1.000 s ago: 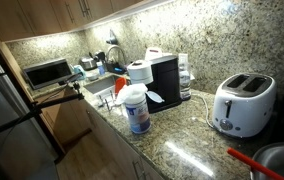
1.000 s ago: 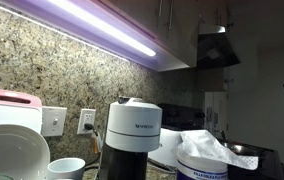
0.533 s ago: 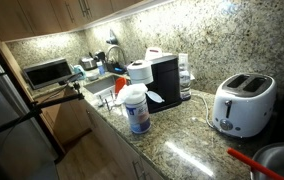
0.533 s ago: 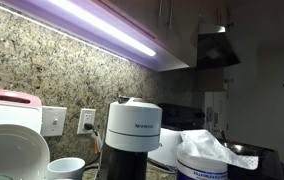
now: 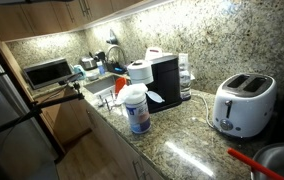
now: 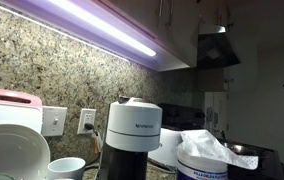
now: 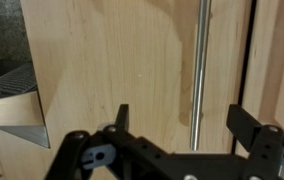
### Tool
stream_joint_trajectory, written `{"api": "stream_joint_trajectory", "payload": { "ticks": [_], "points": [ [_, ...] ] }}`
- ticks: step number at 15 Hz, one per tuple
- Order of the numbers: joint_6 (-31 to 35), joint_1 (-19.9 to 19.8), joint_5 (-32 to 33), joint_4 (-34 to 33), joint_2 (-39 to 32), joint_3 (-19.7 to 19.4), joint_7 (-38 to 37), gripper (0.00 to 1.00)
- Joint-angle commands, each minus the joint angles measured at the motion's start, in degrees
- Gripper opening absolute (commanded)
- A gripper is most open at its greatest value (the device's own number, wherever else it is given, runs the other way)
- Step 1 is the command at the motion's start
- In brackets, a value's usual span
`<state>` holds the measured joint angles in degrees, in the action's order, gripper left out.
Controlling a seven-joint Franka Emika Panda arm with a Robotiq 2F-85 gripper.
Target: Open the top right door of the cabinet.
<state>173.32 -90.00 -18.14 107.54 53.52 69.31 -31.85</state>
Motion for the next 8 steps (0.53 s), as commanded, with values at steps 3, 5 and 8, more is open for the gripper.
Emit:
{"api": "stream_joint_trajectory", "payload": {
  "ticks": [3, 5, 8],
  "points": [
    [0.89, -5.98, 2.67, -4.81, -3.3, 6.26, 0.74, 1.0],
    [1.35, -9.16, 2.56, -7.28, -3.47, 8.62, 0.78, 1.0],
    [1.16, -13.22, 2.47, -10.59, -2.4, 10.3, 1.09, 1.0]
  ]
}}
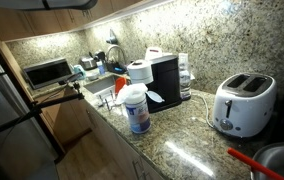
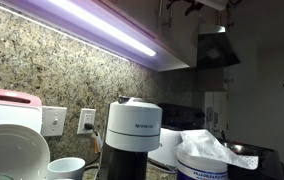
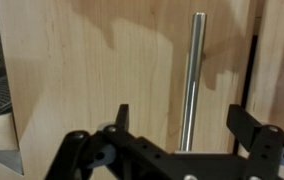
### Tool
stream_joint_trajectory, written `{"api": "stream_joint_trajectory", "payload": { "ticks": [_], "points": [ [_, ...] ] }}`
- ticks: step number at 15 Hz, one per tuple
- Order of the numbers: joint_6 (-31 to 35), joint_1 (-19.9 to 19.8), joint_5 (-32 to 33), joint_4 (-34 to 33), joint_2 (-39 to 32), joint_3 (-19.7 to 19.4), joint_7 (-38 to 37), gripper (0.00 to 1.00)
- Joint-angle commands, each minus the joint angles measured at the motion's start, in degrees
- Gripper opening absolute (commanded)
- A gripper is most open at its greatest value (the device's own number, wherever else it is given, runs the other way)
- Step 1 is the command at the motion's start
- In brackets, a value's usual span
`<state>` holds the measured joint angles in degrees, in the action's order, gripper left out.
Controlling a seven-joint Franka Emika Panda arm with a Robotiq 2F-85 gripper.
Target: Open the top right door of the cabinet.
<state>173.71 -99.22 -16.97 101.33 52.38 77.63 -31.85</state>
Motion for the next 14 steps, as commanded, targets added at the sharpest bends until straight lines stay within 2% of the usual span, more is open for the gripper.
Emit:
{"api": "stream_joint_trajectory", "payload": {
  "ticks": [1, 6, 7, 8, 14],
  "points": [
    [0.59, -4.91, 1.14, -5.29, -1.31, 2.49, 1.16, 1.0],
    [0.43, -6.66, 1.0, -7.67, -0.53, 2.65, 1.81, 1.0],
    [0.35, -6.44, 0.92, -7.73, -0.47, 2.52, 1.91, 0.75],
    [0.59, -6.41, 0.9, -7.75, 0.03, 2.19, 2.17, 0.74],
    [0.51, -5.04, 0.7, -6.98, 0.03, 1.92, 2.7, 0.27]
  ]
}}
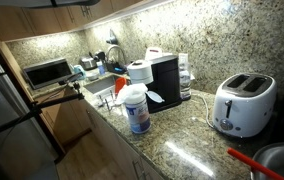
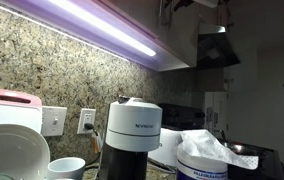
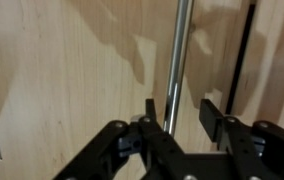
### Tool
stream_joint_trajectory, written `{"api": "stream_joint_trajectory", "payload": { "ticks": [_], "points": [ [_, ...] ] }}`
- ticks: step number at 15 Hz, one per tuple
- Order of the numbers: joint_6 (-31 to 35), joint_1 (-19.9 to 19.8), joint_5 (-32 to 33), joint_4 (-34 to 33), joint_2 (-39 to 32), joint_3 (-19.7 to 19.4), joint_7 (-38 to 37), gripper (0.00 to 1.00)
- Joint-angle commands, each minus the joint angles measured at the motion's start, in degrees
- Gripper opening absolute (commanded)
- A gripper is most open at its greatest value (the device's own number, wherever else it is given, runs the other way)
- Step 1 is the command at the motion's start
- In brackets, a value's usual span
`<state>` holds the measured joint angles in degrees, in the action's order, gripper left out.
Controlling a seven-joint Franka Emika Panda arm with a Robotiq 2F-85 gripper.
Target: Open the top right door of the cabinet.
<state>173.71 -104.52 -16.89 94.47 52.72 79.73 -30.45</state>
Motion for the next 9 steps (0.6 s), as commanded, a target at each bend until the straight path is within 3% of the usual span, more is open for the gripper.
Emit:
{"api": "stream_joint_trajectory", "payload": {
  "ticks": [1, 4, 7, 9],
  "points": [
    [0.41, 0.46, 0.52, 0.09, 0.1, -0.52, 1.03, 0.2],
    [0.62, 1.32, 0.51, 1.06, -0.12, -0.97, 1.22, 0.01],
    [1.26, 3.11, 0.3, 2.78, -0.08, -2.43, 0.98, 0.04],
    [1.45, 4.54, -0.5, 4.96, 2.12, -5.5, -0.73, 0.04]
  ]
}}
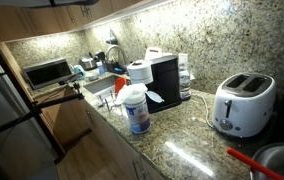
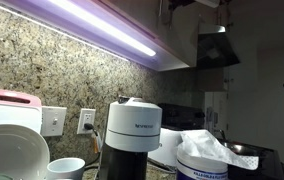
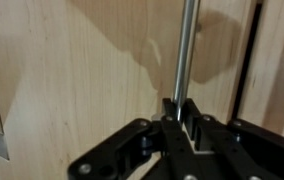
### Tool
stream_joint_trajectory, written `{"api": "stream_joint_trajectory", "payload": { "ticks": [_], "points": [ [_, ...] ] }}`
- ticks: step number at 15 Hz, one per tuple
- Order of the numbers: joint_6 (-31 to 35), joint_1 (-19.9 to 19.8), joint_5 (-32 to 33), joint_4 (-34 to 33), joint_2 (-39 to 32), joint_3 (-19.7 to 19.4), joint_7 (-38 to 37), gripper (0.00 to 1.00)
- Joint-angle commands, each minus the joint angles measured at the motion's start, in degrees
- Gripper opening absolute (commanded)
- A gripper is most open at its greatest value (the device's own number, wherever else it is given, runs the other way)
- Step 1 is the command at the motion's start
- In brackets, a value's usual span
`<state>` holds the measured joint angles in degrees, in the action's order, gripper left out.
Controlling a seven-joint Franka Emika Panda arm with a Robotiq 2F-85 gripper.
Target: Open the top right door of the cabinet.
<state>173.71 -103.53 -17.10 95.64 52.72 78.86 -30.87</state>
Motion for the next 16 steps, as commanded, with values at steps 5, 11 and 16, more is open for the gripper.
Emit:
{"api": "stream_joint_trajectory", "payload": {
  "ticks": [5, 11, 16],
  "points": [
    [-0.04, 11.39, -1.35, 14.17, 7.37, -13.73, -4.3, 0.04],
    [-2.69, 19.79, -0.86, 27.17, 13.55, -22.12, -6.75, 0.04],
    [-1.93, 23.74, -0.06, 35.92, 16.45, -27.03, -6.23, 0.04]
  ]
}}
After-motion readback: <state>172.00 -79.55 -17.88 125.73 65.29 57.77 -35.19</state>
